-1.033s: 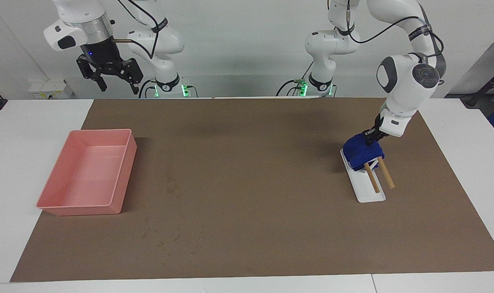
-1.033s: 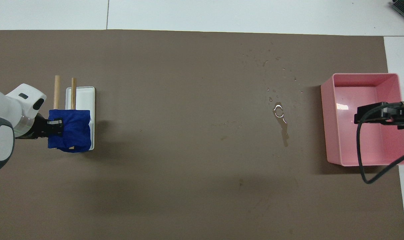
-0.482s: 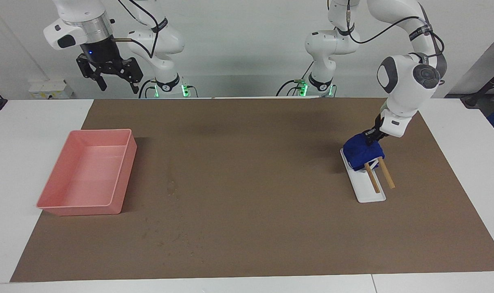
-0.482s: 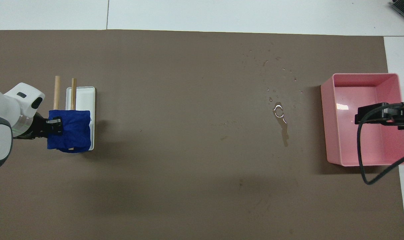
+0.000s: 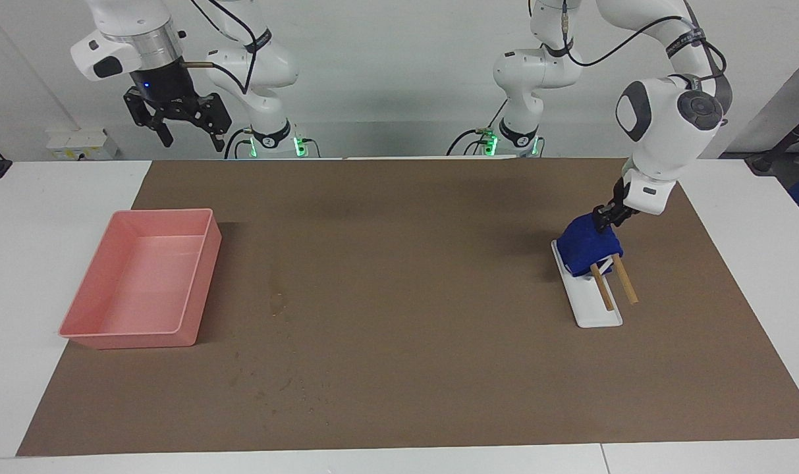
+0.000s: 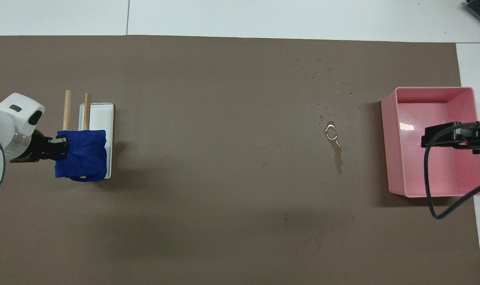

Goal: Wipe water with towel using both arms
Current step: 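Reach the left gripper to the blue cloth on the white tray, then grasp the blue cloth with the left gripper and lift it off, then carry the cloth with the left gripper while the right gripper approaches, then grasp the blue cloth with the right gripper from the left gripper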

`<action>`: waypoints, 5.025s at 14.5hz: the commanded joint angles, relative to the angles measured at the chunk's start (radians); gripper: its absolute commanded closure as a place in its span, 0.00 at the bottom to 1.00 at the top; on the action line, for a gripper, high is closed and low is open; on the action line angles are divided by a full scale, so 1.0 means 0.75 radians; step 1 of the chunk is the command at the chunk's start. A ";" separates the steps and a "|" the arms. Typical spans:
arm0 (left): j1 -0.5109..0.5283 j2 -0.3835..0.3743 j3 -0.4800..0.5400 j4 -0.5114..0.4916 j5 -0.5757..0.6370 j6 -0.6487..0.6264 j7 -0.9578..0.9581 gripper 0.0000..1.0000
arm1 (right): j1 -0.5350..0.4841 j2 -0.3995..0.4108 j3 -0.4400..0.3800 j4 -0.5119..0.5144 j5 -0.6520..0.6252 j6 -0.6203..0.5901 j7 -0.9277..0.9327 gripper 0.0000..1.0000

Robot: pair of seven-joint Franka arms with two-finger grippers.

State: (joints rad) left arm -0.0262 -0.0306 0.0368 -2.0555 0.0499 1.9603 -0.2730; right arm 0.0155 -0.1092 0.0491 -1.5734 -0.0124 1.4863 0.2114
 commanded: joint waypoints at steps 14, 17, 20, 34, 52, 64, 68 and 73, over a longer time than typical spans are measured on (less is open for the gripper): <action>-0.028 -0.033 0.012 -0.078 0.015 0.058 -0.051 0.81 | -0.008 -0.030 0.004 -0.052 -0.006 -0.012 -0.014 0.00; -0.033 -0.031 0.012 -0.066 0.015 0.043 -0.053 1.00 | -0.010 -0.030 0.004 -0.054 -0.006 -0.012 -0.012 0.00; -0.033 -0.027 0.012 -0.051 0.015 0.025 -0.053 1.00 | -0.008 -0.032 0.004 -0.056 -0.006 -0.012 -0.012 0.00; -0.014 0.006 0.010 0.337 -0.083 -0.276 -0.302 1.00 | -0.008 -0.041 0.004 -0.072 -0.004 -0.006 0.012 0.00; -0.390 0.016 -0.286 0.617 -0.165 -0.213 -2.101 1.00 | 0.300 0.103 0.022 -0.062 0.489 0.413 1.625 0.05; -0.624 0.139 -0.303 0.777 -0.016 0.201 -2.939 1.00 | 0.415 0.272 0.022 0.036 0.747 0.632 2.084 0.05; -0.650 0.176 -0.303 0.841 -0.009 0.201 -2.974 1.00 | 0.427 0.297 0.022 0.061 0.743 0.665 2.113 0.08; -0.660 0.182 -0.305 0.843 -0.009 0.223 -2.982 1.00 | 0.431 0.309 0.022 0.079 0.732 0.677 2.099 1.00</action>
State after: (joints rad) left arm -0.5000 0.0858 -0.2008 -1.4574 0.0170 2.1160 -2.4821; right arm 0.3321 0.1029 0.0685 -1.5421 0.5351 1.9841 1.7716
